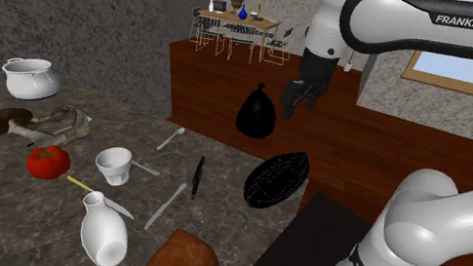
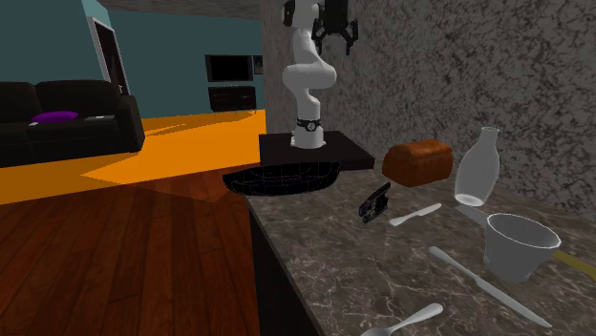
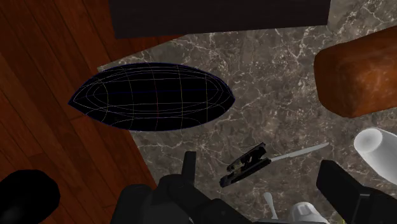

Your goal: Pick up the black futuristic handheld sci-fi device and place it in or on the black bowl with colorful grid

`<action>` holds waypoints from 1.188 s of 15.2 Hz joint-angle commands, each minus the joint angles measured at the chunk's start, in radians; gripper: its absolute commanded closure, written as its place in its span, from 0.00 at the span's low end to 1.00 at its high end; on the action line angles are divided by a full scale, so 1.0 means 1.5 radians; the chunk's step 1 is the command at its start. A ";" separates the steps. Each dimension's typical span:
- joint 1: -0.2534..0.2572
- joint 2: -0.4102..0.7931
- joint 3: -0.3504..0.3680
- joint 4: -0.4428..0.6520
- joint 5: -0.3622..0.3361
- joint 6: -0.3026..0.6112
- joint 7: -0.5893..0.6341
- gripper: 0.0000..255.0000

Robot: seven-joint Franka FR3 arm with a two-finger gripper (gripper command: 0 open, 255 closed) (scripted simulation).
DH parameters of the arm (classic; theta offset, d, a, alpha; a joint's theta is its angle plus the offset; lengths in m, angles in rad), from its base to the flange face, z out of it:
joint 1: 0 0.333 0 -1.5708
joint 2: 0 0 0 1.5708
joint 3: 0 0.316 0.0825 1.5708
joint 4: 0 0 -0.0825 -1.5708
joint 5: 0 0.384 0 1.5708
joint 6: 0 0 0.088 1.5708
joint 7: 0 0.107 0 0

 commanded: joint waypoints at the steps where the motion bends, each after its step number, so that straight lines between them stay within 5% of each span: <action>1: 0.000 0.000 0.000 0.000 0.000 0.000 0.000 0.00; 10: -0.032 0.176 0.097 -0.022 0.020 0.183 0.185 0.00; 18: -0.075 0.387 0.171 0.033 -0.022 0.317 0.368 0.00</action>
